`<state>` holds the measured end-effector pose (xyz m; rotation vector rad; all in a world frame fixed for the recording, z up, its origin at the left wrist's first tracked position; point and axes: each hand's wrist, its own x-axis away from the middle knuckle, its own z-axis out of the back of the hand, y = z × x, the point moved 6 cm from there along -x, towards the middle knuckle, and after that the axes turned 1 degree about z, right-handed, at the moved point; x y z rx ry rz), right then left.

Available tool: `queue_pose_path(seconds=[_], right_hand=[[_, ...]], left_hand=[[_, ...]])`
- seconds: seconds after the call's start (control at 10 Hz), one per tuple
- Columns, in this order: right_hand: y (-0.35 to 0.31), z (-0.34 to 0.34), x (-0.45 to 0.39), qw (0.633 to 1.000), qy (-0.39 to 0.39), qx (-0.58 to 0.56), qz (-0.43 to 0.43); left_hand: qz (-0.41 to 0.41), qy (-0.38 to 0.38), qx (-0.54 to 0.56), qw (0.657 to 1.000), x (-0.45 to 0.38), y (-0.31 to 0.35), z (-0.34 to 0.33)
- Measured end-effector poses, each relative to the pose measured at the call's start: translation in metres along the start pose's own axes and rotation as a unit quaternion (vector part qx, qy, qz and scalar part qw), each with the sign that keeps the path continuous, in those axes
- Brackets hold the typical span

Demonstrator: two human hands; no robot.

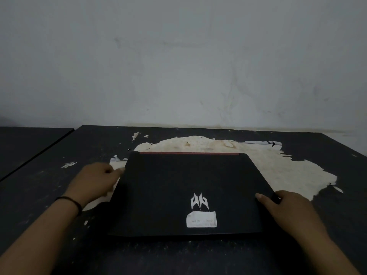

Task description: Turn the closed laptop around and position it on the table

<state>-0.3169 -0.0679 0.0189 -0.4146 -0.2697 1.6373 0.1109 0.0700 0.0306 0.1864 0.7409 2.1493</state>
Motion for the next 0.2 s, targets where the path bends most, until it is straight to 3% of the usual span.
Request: queue_pose_path(seconds=[0.1,0.2], right_hand=[[-0.007,0.011,-0.003,0.998,0.034,0.051,0.012],[-0.022,0.038,-0.006,0.99,0.115,-0.043,0.068]], left_hand=[[-0.03,0.119,0.082,0.989,-0.012,0.004,0.007],[-0.007,0.154,0.154,0.976,-0.019,0.002,0.002]])
